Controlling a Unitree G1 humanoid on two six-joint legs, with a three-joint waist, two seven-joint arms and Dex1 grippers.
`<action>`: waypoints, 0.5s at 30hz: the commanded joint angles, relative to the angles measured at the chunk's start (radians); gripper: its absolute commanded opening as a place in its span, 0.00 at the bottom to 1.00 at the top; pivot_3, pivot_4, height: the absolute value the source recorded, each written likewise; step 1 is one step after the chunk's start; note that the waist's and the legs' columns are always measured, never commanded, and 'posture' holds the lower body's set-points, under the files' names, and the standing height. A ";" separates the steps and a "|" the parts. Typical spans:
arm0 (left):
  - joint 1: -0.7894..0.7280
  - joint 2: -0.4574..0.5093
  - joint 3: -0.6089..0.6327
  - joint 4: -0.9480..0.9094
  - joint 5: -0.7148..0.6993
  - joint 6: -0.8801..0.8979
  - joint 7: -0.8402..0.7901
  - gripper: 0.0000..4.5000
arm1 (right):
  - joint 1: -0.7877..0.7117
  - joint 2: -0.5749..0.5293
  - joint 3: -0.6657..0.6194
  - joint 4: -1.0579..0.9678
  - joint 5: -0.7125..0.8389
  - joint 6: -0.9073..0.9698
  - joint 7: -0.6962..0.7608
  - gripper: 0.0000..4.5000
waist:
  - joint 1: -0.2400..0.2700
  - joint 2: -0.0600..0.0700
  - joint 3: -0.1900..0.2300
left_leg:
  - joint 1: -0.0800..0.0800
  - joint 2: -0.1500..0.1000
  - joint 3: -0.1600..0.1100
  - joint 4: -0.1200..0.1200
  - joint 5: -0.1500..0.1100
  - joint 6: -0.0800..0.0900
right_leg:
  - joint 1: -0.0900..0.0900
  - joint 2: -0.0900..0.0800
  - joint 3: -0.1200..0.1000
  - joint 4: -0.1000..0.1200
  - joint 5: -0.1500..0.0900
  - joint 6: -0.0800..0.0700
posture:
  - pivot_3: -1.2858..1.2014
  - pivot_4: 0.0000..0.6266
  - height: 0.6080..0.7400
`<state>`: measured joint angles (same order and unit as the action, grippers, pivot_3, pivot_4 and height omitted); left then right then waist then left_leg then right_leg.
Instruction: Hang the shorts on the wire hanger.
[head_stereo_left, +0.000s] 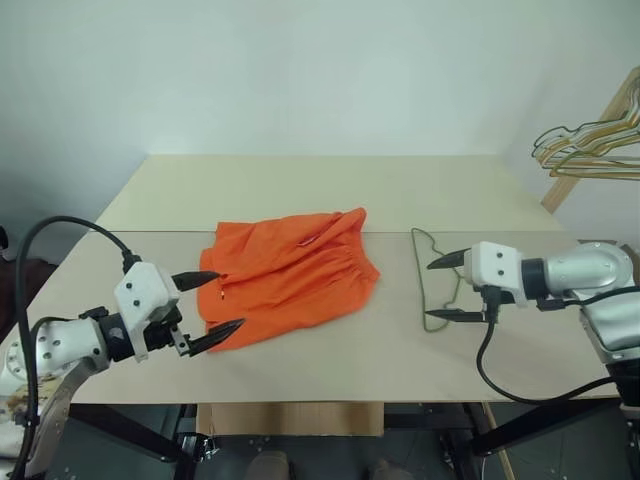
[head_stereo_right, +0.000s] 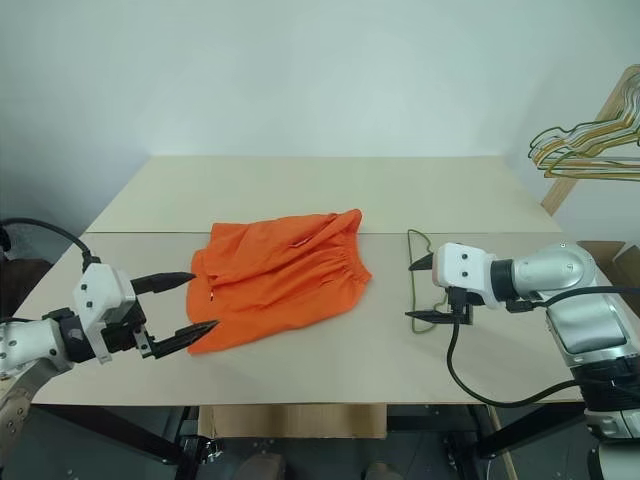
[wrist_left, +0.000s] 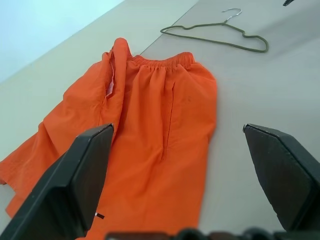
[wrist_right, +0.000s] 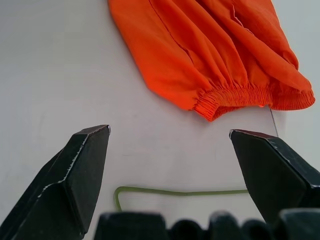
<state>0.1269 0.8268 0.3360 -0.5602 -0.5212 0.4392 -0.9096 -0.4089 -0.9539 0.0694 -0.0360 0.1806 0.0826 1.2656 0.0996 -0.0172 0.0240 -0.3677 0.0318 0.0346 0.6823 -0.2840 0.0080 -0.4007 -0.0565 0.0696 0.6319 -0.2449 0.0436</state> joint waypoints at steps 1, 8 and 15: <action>-0.012 0.013 0.011 -0.016 -0.039 0.012 -0.016 1.00 | -0.009 -0.003 -0.010 -0.029 0.006 0.006 -0.001 0.99 | 0.000 0.000 0.000 | 0.000 0.000 0.000 0.000 0.000 0.000 | 0.000 0.000 0.000 0.000 0.000 0.000 | 0.60 0.00 1.00; -0.009 -0.004 0.019 -0.030 -0.036 0.011 0.018 1.00 | -0.016 0.003 -0.004 -0.026 0.001 0.004 -0.002 0.99 | 0.001 0.000 0.000 | 0.000 0.000 0.000 0.000 0.000 0.000 | 0.000 0.000 0.000 0.000 0.000 0.000 | 0.61 0.00 1.00; 0.028 0.016 0.020 -0.047 -0.031 0.027 0.014 1.00 | -0.035 0.031 0.007 0.002 -0.028 -0.039 -0.024 0.99 | 0.000 0.000 0.000 | 0.000 0.000 0.000 0.000 0.000 0.000 | 0.000 0.000 0.000 0.000 0.000 0.000 | 0.60 0.00 1.00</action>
<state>0.1582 0.8258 0.3350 -0.5763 -0.5509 0.4633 -0.8947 -0.4183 -0.9241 0.0870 -0.0307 0.1608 0.0706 1.2548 0.0993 -0.0173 0.0240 -0.3676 0.0319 0.0344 0.6823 -0.2840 0.0080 -0.4008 -0.0564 0.0695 0.6320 -0.2449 0.0435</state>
